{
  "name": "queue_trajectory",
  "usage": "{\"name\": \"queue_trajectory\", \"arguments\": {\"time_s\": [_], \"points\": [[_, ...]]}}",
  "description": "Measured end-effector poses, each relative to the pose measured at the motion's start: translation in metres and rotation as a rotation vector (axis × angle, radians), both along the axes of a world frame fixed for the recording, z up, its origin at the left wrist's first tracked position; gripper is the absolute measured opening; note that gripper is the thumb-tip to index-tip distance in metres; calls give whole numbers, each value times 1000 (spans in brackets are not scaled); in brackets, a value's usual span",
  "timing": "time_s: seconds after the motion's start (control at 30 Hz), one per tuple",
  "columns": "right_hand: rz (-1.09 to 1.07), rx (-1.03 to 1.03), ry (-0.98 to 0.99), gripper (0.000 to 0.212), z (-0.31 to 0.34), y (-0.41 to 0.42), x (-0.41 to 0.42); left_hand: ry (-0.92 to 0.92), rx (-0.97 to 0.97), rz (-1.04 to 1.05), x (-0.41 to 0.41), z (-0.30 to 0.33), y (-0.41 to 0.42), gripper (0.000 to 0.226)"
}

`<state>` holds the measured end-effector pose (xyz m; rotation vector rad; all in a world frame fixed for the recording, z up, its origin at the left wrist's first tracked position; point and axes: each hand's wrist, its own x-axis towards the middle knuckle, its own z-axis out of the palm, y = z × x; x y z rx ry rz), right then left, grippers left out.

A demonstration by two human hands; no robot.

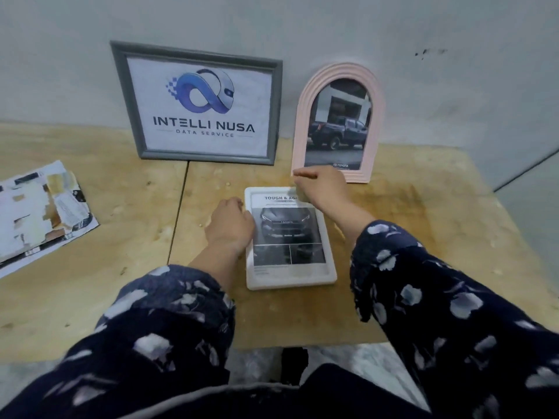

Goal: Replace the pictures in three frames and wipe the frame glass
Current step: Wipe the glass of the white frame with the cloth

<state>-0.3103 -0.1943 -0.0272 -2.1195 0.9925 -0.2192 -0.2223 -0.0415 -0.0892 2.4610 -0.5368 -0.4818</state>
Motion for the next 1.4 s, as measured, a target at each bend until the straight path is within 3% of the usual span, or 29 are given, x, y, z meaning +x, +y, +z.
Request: {"name": "queue_trajectory", "arguments": {"time_s": [0.17,0.37,0.6,1.0,1.1,1.3,1.4], "points": [[304,-261,106,23,-32,-25,55,-12,107,54,7,-5,-27,37],[509,-275,120,17,-63,-6,94,-70,186,142,2,-5,-34,28],[450,-299,135,22,-76,-6,91,-87,284,209,-2,-3,-42,27],[273,-441,303,24,-66,-53,31,-73,271,212,-6,-3,-43,30],[146,-308,334,23,-66,-63,18,-56,255,218,-7,-2,-42,31],[-127,14,205,19,-72,-63,0,7,189,229,-6,-1,-38,34],[-297,195,80,19,-74,-59,-9,121,4,271,-6,-5,-37,29]]}}
